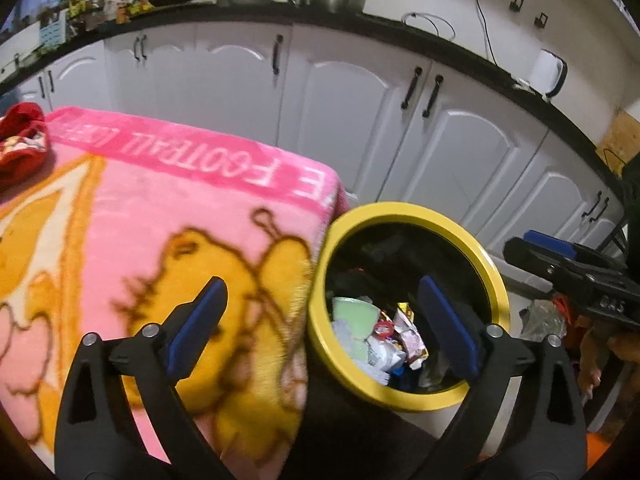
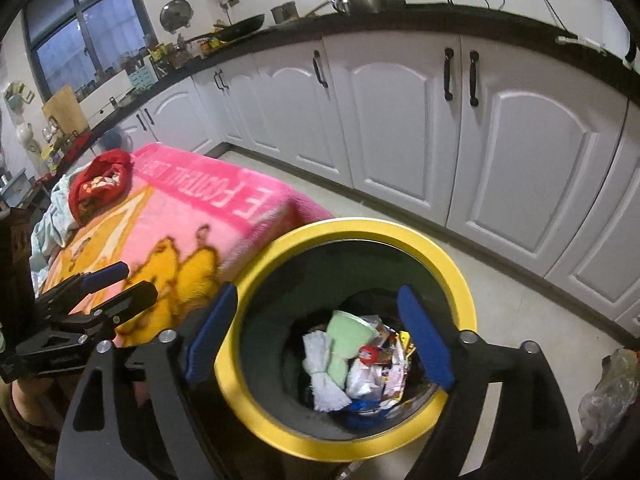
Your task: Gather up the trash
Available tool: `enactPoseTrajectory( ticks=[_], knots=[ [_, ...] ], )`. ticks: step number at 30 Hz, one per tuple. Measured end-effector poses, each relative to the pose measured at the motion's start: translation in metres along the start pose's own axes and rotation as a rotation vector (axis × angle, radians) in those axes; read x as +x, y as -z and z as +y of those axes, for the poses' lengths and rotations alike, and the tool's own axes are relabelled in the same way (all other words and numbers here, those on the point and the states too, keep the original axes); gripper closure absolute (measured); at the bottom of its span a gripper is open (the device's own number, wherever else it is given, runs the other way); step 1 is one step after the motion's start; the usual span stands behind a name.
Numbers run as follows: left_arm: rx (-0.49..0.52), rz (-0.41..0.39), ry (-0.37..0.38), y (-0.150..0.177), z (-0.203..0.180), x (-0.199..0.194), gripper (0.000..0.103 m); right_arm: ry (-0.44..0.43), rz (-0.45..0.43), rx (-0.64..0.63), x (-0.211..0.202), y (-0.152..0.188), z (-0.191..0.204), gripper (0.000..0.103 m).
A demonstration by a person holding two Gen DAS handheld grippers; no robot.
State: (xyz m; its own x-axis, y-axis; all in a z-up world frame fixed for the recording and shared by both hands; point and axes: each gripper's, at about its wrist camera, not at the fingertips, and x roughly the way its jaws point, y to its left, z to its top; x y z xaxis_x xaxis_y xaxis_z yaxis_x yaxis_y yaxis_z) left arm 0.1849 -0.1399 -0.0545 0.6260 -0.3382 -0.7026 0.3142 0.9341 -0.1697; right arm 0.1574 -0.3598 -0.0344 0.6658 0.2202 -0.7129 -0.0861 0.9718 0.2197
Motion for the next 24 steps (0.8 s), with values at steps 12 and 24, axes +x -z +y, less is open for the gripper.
enactPoseTrajectory(
  ticks=[12,24],
  knots=[
    [-0.033,-0.088,-0.050,0.008,0.028,-0.060,0.011,0.066,-0.061,-0.061,-0.037,0.021,0.063,0.007],
    [-0.024,-0.234,-0.093,0.042,0.036,-0.113,0.011,0.129,-0.267,-0.120,-0.074,0.062,0.099,0.006]
  ],
)
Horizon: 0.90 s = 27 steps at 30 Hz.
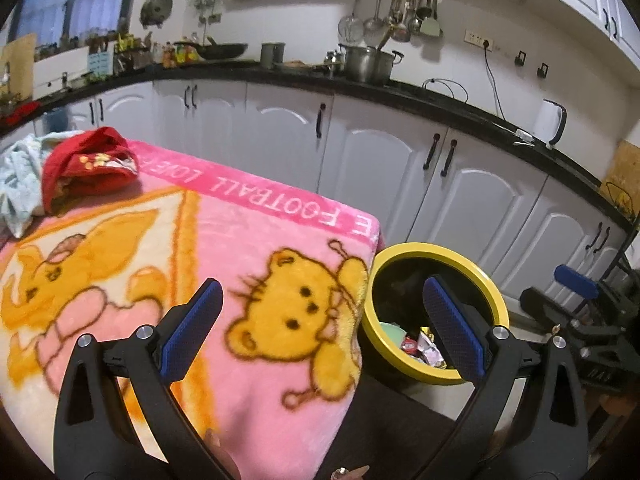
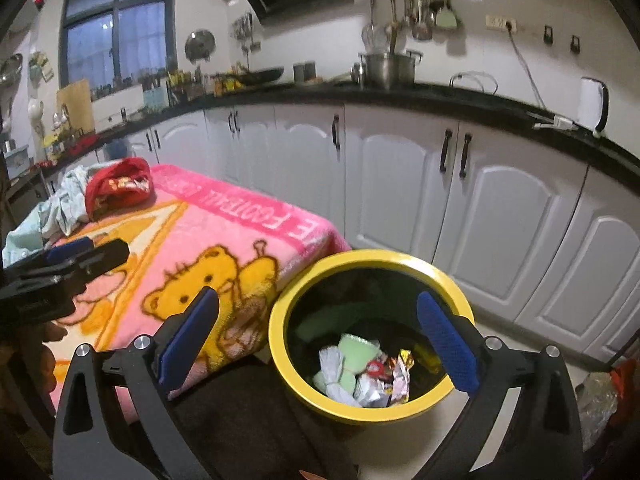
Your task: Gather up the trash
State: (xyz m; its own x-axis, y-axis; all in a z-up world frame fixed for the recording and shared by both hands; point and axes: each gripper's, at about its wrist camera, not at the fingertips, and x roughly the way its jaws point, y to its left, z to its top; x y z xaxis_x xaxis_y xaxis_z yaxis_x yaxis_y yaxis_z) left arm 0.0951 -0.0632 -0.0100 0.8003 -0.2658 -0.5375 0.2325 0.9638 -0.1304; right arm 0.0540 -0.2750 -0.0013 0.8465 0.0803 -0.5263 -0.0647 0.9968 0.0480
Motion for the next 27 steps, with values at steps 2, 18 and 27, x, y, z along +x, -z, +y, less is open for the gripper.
enactPoseTrajectory(
  ticks=[2,18,27],
  knots=[
    [0.008,-0.020,-0.008,0.006,-0.001,-0.006,0.011,0.013,-0.046,0.003,-0.008,0.005,0.002,0.006],
    [0.049,-0.197,-0.057,0.047,-0.013,-0.039,0.011,0.056,-0.220,-0.034,-0.035,0.041,0.012,0.006],
    [0.044,-0.255,-0.087,0.053,-0.012,-0.045,0.011,0.065,-0.234,-0.060,-0.037,0.047,0.018,0.006]
  ],
)
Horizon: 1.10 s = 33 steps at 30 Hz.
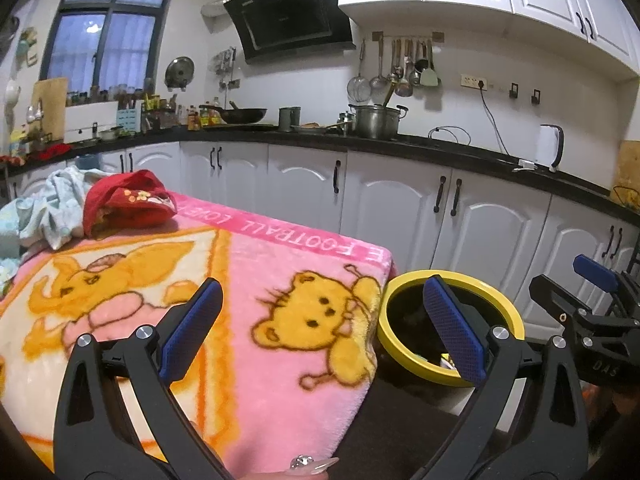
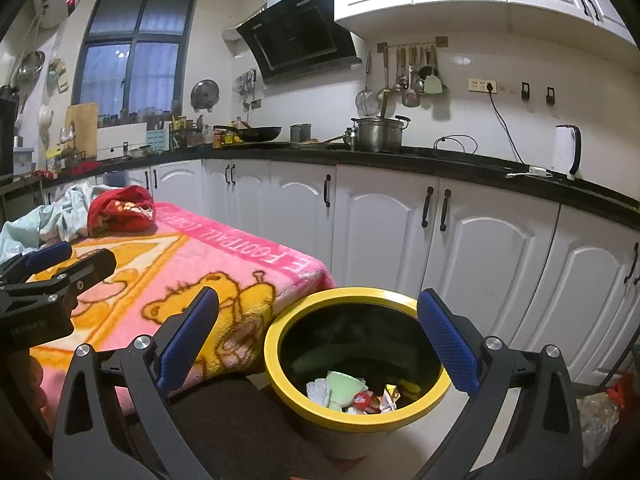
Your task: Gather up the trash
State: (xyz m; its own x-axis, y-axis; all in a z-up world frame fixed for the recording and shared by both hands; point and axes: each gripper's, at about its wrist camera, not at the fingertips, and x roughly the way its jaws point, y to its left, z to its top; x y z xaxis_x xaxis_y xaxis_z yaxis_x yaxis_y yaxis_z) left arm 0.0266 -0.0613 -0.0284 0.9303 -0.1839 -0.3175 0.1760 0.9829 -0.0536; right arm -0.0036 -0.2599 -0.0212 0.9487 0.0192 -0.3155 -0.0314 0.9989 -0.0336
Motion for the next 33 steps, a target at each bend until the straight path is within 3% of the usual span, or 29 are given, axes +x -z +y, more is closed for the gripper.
enactPoseTrajectory(
  ticks=[33],
  knots=[
    [-0.004,-0.019,-0.008,-0.0060,0.0002,-0.0062,0.011,0.007,0.017,-0.005,0.0039,0.0007,0.0012,0.006]
  ],
)
